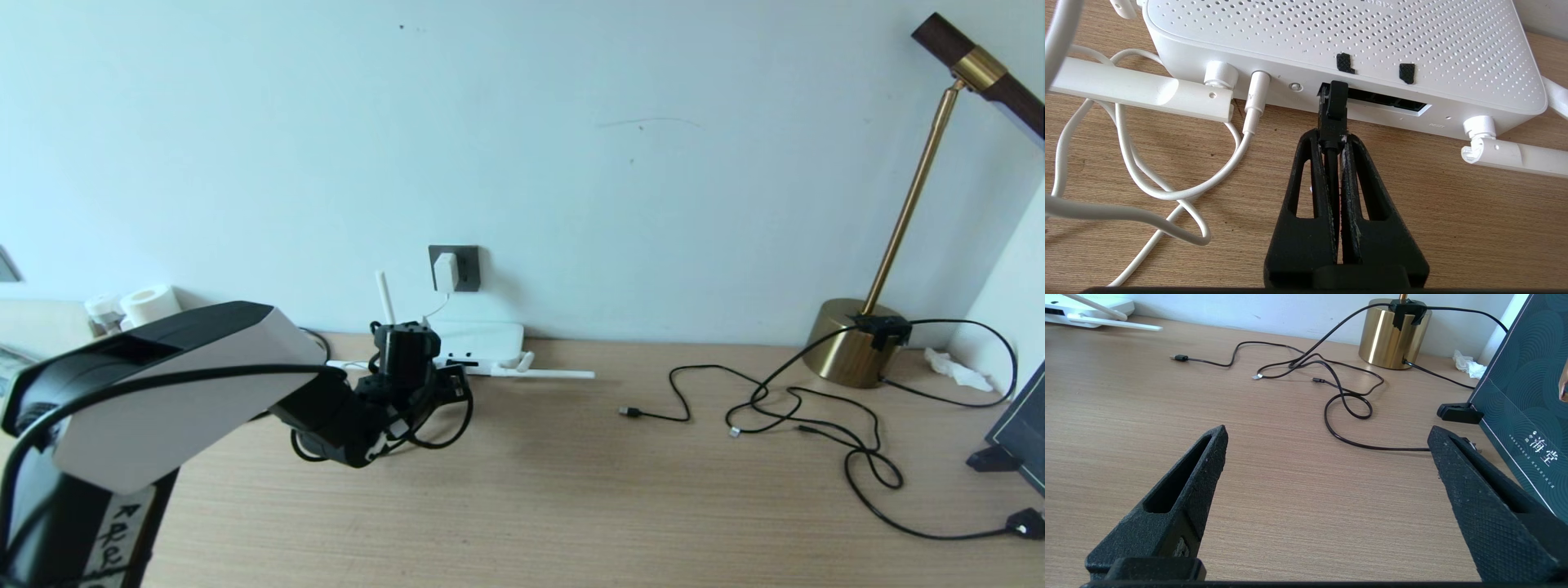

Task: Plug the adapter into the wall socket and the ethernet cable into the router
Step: Plug cable into router interface

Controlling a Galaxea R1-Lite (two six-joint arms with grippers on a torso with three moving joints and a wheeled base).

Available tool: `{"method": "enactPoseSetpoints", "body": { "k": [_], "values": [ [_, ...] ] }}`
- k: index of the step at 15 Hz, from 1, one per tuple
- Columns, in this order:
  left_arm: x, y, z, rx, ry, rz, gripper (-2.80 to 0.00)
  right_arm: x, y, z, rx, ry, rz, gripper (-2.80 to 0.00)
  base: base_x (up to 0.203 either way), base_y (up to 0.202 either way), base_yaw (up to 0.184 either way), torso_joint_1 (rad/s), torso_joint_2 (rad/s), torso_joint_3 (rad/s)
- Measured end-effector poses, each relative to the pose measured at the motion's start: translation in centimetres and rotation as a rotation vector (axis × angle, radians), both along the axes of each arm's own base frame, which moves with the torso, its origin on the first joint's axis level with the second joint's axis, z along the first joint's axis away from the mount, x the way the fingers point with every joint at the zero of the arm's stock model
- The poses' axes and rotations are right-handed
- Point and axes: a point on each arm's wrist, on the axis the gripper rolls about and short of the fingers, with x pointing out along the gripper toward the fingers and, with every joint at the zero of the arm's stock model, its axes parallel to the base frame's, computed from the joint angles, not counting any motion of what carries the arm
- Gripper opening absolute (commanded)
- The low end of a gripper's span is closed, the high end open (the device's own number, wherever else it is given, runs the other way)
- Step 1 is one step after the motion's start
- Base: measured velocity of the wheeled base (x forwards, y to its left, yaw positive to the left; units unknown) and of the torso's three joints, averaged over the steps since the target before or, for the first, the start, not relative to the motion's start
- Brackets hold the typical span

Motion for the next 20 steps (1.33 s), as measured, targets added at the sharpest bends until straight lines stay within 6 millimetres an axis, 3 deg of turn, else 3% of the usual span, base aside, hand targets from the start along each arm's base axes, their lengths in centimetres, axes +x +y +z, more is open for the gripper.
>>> {"method": "enactPoseSetpoints", "body": {
  "k": [4, 5, 20],
  "values": [
    [-0.1, -0.2, 0.1, -0.001, -0.001, -0.005, -2.80, 0.0, 0.0, 0.0, 0.000, 0.000, 0.000, 0.00, 0.000, 0.000, 0.000, 0.000, 0.00, 0.000],
    [-0.1, -0.2, 0.1, -0.005, -0.001, -0.004, 0.00, 0.0, 0.0, 0.0, 0.000, 0.000, 0.000, 0.00, 0.000, 0.000, 0.000, 0.000, 0.00, 0.000],
    [-1.0, 0.1, 0.7, -0.027, 0.006, -0.024, 0.00, 0.0, 0.0, 0.0, 0.000, 0.000, 0.000, 0.00, 0.000, 0.000, 0.000, 0.000, 0.00, 0.000]
  ]
}}
